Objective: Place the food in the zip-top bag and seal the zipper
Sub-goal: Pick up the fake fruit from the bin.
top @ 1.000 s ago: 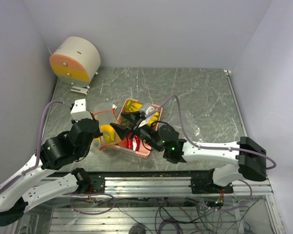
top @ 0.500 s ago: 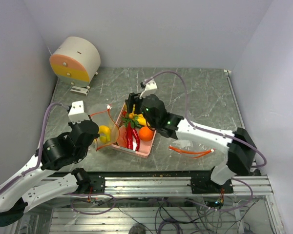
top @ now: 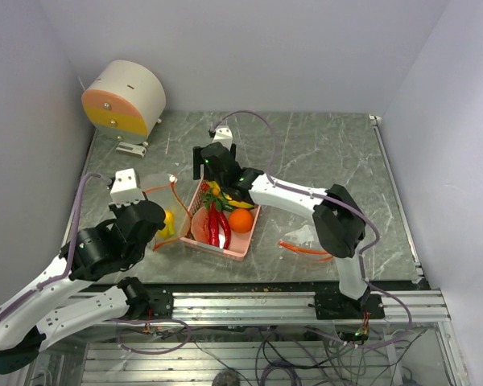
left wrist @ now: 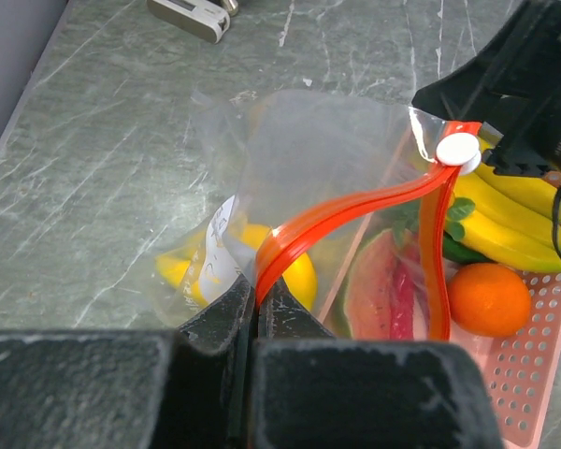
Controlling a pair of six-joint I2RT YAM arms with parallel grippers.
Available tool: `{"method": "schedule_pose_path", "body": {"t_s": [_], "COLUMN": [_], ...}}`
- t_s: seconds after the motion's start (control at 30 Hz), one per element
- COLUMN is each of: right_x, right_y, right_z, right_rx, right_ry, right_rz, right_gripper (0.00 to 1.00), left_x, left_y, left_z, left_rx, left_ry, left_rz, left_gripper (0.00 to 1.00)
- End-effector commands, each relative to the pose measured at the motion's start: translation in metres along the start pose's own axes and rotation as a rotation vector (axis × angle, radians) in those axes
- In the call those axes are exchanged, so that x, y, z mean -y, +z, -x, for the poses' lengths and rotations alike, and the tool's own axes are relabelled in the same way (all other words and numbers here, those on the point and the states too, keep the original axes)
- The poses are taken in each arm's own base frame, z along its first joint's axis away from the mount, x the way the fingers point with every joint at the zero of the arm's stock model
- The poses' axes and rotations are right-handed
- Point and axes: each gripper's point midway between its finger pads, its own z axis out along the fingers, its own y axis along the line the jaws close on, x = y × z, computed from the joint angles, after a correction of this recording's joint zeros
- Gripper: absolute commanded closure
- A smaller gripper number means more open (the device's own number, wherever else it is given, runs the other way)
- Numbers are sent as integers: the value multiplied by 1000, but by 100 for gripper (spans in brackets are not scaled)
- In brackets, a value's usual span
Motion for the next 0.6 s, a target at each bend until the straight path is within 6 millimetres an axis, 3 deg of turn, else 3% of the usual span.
{"method": "schedule_pose_path", "body": {"t_s": [0.0,0.3,0.5,0.57], "right_x": [20,28,33,33], "right_y": [15,31,27,25], "right_z": [-13,-38,-42,-44], "right_rx": [-10,-61,-68,-72], "right_ry": [36,17,24,19], "right_rz": [-131,-190,-219,-226], "right_gripper": [25,27,42,43], "left_x": [-1,-3,-4,-4], "left_y": [3,3,2,2], "left_z": [1,-2,-4,-5], "left_rx": [17,22,18,17], "left_ry": [8,-4,-6,-9], "left_rz": [16,0,1,-2], "left_gripper": [93,93,93,93]}}
